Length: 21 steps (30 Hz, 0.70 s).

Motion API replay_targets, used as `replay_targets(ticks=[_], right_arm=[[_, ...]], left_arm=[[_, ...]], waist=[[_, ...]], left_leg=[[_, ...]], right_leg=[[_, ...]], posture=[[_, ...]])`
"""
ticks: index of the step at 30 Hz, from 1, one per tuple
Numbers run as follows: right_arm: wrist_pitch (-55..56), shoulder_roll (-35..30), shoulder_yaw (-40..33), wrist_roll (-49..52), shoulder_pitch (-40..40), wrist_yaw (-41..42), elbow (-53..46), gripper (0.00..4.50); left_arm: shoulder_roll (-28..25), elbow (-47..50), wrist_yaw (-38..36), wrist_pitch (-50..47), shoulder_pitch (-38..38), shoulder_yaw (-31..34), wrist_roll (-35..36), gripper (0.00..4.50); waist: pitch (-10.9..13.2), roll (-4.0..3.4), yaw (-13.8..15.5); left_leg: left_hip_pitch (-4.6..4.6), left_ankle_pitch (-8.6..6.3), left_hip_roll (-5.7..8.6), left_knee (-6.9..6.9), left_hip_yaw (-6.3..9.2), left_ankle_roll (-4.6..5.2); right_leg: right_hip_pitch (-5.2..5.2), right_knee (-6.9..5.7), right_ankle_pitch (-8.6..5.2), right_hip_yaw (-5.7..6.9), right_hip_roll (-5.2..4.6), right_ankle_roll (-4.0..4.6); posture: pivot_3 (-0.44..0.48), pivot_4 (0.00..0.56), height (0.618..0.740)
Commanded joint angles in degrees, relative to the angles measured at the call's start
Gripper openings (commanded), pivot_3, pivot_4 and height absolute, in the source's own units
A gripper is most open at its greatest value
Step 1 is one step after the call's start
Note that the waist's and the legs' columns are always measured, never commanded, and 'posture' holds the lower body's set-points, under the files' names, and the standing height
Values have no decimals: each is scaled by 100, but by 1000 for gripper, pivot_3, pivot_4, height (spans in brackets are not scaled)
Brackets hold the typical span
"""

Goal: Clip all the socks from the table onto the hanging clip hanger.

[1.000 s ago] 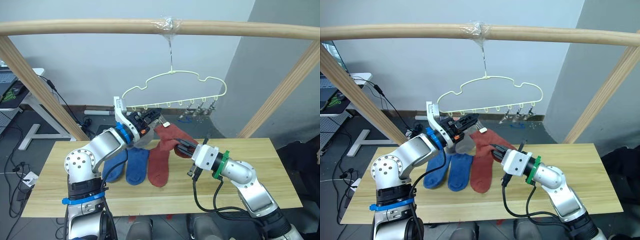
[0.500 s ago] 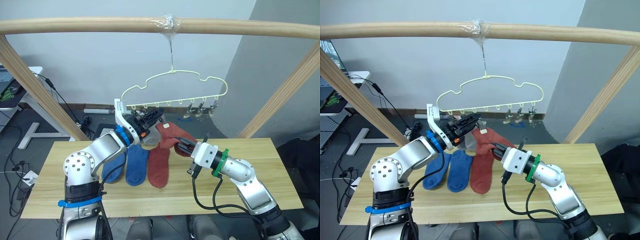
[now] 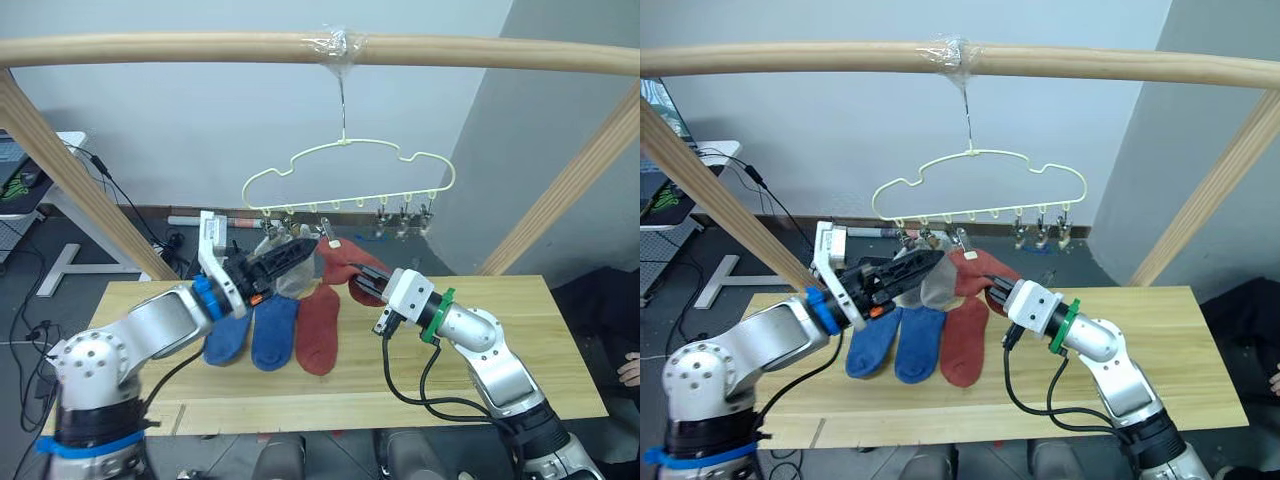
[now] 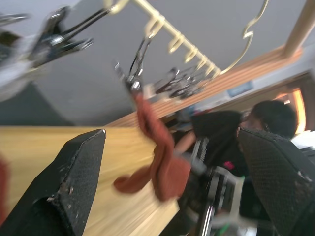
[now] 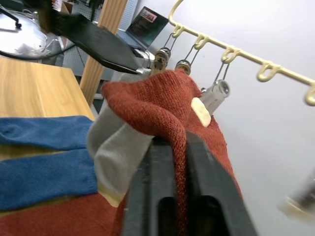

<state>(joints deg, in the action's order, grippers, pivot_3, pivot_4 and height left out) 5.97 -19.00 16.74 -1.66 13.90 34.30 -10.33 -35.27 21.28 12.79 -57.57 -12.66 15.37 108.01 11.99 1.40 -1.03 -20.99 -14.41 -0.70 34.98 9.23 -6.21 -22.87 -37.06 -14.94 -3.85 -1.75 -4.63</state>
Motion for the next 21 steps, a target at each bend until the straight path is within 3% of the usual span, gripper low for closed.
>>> replay_targets(ticks=[1,3,6,9,17,20,21], right_arm=[[-418,86,-148,499,-112,116,-219,1692],[-656,68,-174,552,-282,72,-273,2384],[-1431,241,-363,846,-560,-208,-488,3344],[-2960,1002,-991,1403,-411,-1262,-790,4421],[-3807,1391,-1054,974,100,-2246,-1421,4471],[-3760,1401,-894,825,141,-2322,-1501,3631],[-3772,1400,-859,788,149,-2355,-1539,3631]], left_arm=[[-537,387,-419,-48,-5,12,-356,4500],[-885,640,-957,-66,-46,-16,-1060,4500],[-991,816,-1471,270,-41,-95,-2037,4500],[-1100,955,-2246,590,219,-309,-3108,4500],[-1171,1192,-4114,2379,572,-1061,-5910,4500],[-990,871,-4583,3124,515,-1255,-6677,4500],[-911,736,-4658,3246,434,-1268,-6815,4500]], waist=[[5,-3,55],[10,-10,109],[16,-21,151],[17,-23,145],[26,-39,151],[25,-38,142],[25,-39,143]], left_leg=[[0,0,0,0,-1,0],[0,0,0,-1,-1,0],[-5,0,2,-2,-7,0],[-32,1,-2,-4,-5,-1],[-92,6,-7,-5,-3,-10],[-97,9,-7,-10,-9,-15],[-98,9,-7,-10,-10,-16]], right_leg=[[0,-1,0,-1,0,1],[-2,-1,-4,0,1,7],[-7,3,-10,-5,0,19],[-40,-6,9,-3,2,28],[-99,-4,20,4,9,40],[-104,1,19,1,7,42],[-106,2,19,0,6,42]], posture=[[112,192,740],[130,190,740],[133,189,740],[140,187,740],[124,180,740],[115,175,740],[115,175,740]])
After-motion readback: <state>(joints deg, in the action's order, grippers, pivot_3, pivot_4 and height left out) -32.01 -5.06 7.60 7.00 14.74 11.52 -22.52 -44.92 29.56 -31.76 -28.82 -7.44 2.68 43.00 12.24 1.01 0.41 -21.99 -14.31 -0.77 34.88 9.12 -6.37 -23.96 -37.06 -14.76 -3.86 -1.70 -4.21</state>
